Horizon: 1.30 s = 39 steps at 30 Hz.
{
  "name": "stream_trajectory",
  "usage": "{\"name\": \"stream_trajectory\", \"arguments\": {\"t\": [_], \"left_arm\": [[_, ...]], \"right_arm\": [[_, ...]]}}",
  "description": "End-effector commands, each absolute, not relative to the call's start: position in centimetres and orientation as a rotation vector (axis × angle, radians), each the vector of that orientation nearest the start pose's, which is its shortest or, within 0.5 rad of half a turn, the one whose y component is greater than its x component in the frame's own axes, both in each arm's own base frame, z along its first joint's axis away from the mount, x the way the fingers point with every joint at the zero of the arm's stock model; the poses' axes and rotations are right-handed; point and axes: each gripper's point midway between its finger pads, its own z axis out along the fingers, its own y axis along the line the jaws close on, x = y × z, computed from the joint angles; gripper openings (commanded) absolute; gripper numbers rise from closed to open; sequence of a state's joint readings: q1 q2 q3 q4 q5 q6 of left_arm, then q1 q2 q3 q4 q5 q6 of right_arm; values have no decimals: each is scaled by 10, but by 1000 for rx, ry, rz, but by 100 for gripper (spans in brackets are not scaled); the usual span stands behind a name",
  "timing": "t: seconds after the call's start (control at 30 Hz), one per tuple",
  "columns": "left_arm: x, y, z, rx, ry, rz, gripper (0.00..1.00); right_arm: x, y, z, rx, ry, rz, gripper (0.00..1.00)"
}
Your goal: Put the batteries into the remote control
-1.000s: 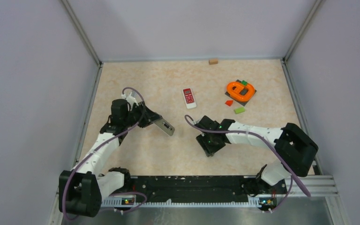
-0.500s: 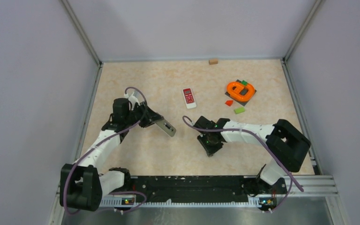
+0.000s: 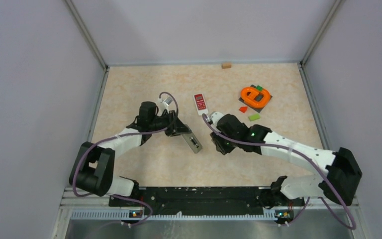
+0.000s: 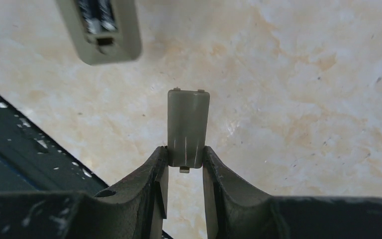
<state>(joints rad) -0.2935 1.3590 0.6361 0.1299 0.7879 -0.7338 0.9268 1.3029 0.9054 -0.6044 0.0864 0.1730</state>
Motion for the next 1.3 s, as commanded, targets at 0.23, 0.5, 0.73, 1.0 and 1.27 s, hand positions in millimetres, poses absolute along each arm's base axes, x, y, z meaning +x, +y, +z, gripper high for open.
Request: {"name": "stream_trajectory", "arguments": {"t": [0.23, 0.5, 0.73, 1.0, 1.27], "left_arm": [[277, -279, 178, 299, 2018, -1663, 0], [276, -280, 184, 299, 1998, -1669, 0], [273, -283, 187, 296, 2011, -1696, 0], [266, -288, 189, 325, 2019, -1735, 0], [263, -290, 192, 342, 2009, -1747, 0]], "right_arm": [[198, 280, 171, -984, 2196, 447, 19], [204, 293, 168, -993, 2201, 456, 20], [206, 301, 165, -1017, 2184, 466, 21], [213, 308, 166, -1023, 2170, 454, 21], [213, 313, 161, -1037, 2187, 460, 21]]}}
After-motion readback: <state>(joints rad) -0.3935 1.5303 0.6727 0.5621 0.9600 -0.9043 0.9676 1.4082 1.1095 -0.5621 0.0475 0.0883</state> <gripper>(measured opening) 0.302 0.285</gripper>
